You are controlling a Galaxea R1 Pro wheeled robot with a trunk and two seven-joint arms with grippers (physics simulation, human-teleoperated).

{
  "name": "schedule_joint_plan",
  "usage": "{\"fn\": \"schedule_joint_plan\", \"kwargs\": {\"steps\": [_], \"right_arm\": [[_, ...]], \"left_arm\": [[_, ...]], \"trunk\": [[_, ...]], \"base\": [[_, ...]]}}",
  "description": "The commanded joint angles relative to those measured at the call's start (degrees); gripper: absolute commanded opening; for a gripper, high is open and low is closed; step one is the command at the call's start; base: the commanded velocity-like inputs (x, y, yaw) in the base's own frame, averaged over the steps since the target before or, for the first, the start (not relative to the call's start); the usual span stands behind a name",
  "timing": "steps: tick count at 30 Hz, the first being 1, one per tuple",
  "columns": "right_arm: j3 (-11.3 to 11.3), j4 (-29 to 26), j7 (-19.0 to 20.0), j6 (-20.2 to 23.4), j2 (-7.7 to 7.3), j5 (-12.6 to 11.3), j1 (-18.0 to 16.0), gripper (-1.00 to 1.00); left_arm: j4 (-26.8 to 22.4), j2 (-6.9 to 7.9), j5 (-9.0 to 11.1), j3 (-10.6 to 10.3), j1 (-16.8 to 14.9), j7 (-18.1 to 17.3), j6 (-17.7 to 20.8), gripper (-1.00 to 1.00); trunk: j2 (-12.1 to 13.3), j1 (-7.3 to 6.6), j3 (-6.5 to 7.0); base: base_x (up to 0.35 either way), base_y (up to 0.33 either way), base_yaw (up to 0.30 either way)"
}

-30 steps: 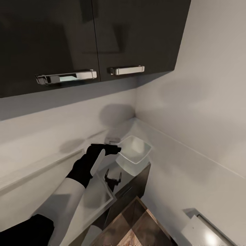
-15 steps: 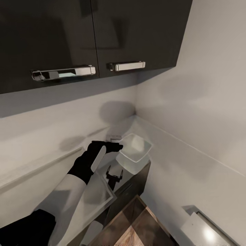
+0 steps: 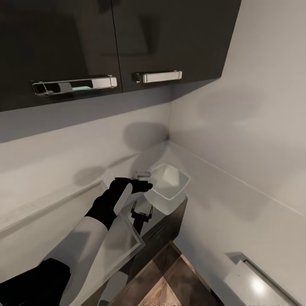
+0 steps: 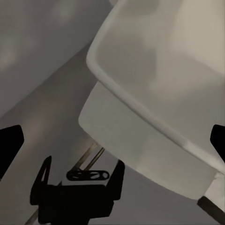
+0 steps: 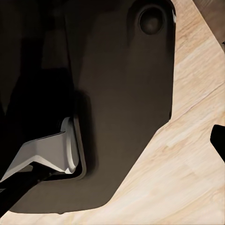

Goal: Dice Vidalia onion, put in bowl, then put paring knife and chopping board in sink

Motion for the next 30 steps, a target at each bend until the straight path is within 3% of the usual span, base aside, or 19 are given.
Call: {"fn": "schedule_joint_plan", "kwargs": {"steps": [1,14,16,21,30], "right_arm": [[0.49,0.05,-0.17,-0.21,0.02,-0.57,-0.04,1.00],[0.49,0.05,-0.12,-0.27,0.03,-0.56,-0.04,1.00],[0.49,0.05,-0.10,-0.28,0.04,-0.56,-0.04,1.00],[0.49,0.05,-0.08,-0.29,0.03,-0.57,-0.04,1.00],[0.49,0.05,-0.08,-0.30,0.02,-0.56,-0.04,1.00]], "left_arm": [[-0.05,0.02,0.66,-0.14,-0.05,0.58,0.19,1.00],[-0.64,0.02,0.79,-0.14,-0.05,0.58,0.12,1.00],[-0.87,0.02,1.59,-0.12,-0.05,0.58,0.05,1.00],[-1.57,0.02,6.08,-0.14,-0.05,0.58,-0.14,1.00],[-1.76,0.02,7.06,-0.14,-0.05,0.58,-0.18,1.00]], "trunk": [[-0.12,0.03,-0.20],[-0.12,0.03,-1.41],[-0.12,0.03,-1.60],[-0.12,0.03,-2.06],[-0.12,0.03,-2.90]], "base": [[0.000,0.000,0.000],[0.000,0.000,0.000],[0.000,0.000,0.000],[0.000,0.000,0.000],[0.000,0.000,0.000]]}}
